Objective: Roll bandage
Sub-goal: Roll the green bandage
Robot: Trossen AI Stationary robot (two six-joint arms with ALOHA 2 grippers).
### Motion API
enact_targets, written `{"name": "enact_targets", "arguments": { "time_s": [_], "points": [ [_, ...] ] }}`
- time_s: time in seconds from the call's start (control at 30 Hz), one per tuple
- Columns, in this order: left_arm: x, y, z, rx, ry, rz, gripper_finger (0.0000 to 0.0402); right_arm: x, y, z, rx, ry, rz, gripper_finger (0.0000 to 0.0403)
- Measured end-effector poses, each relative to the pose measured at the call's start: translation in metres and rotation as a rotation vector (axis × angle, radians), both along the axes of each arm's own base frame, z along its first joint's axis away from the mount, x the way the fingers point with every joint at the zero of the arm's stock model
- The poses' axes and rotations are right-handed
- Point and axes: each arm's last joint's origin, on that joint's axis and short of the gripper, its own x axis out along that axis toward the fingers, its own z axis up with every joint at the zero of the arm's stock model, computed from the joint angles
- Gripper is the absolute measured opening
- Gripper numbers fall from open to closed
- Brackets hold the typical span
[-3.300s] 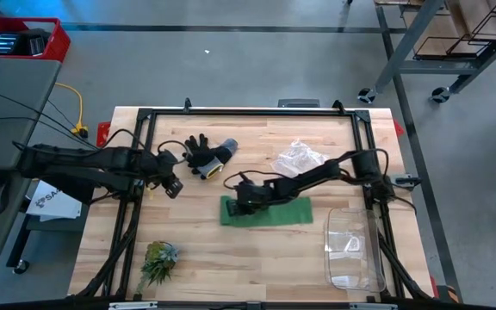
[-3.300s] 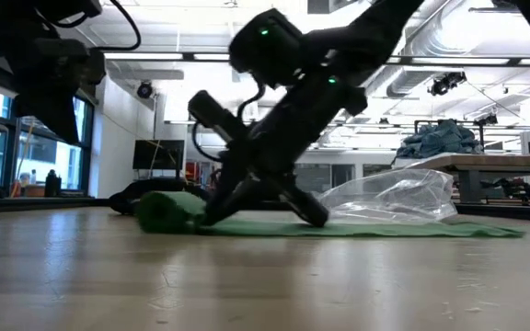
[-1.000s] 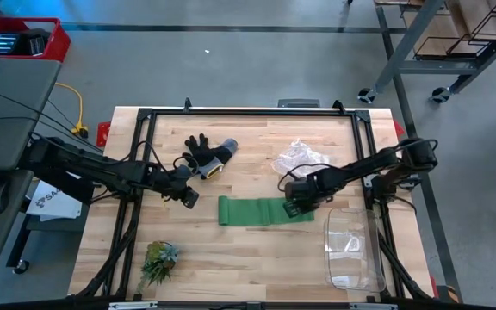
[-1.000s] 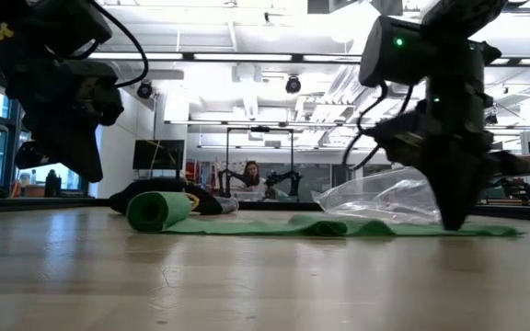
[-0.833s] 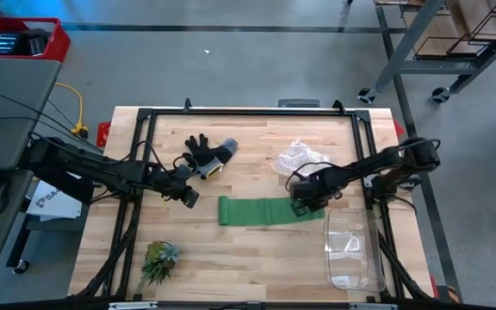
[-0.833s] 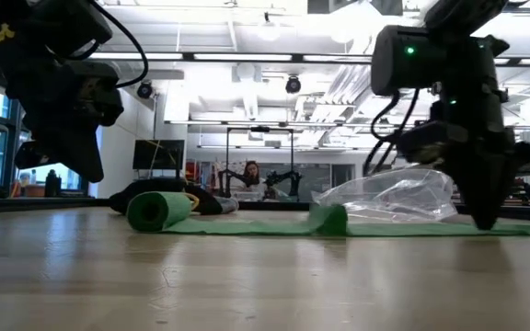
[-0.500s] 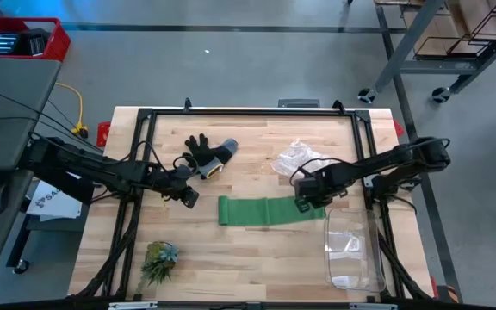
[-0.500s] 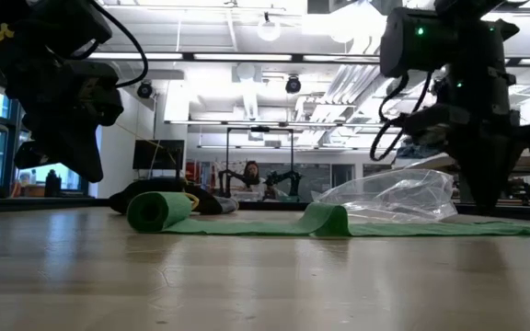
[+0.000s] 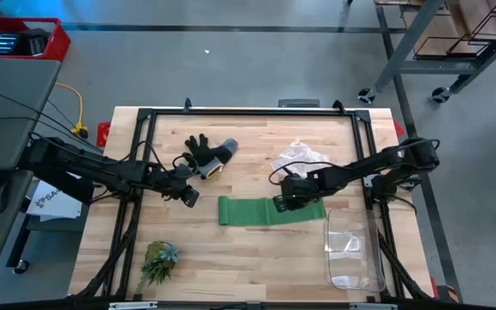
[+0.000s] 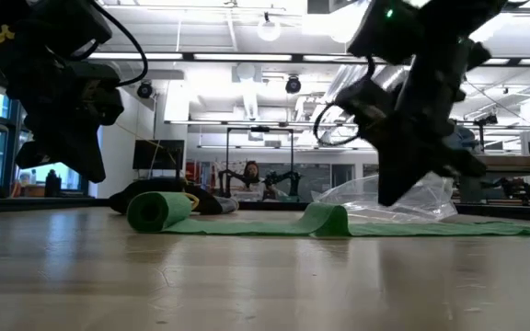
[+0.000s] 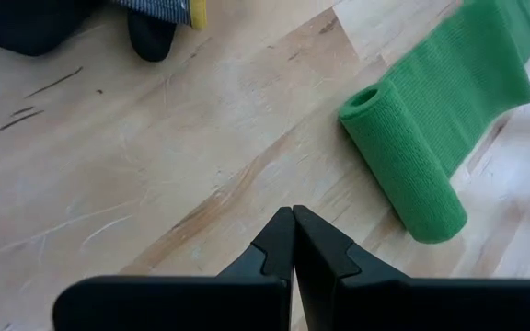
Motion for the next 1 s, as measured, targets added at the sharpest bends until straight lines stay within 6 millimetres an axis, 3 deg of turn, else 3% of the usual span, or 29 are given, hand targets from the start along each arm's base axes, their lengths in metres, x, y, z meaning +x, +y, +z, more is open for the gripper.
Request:
{"name": "enact_targets", "arguments": {
  "time_s": [0.13,0.37,0.73,1.0],
  "points": [
    [0.0,0.0,0.0,-0.001,-0.001,0.002,0.0,-0.002,0.005,-0.018,0.021,0.105,0.019,0.0],
    [0.0,0.0,0.0,-0.003,-0.003,0.001,0.0,-0.019,0.008,-0.015,0.004,0.251,0.013,0.0],
    [0.001,-0.002,-0.001,-0.12,-0.001,0.084,0.0,-0.021,0.006,-0.01,-0.021,0.232,-0.022,0.0],
    [0.012,-0.003,-0.005,-0.168,-0.027,0.095,0.0,-0.014,0.006,0.005,-0.026,0.085,-0.043,0.0]
  ]
}}
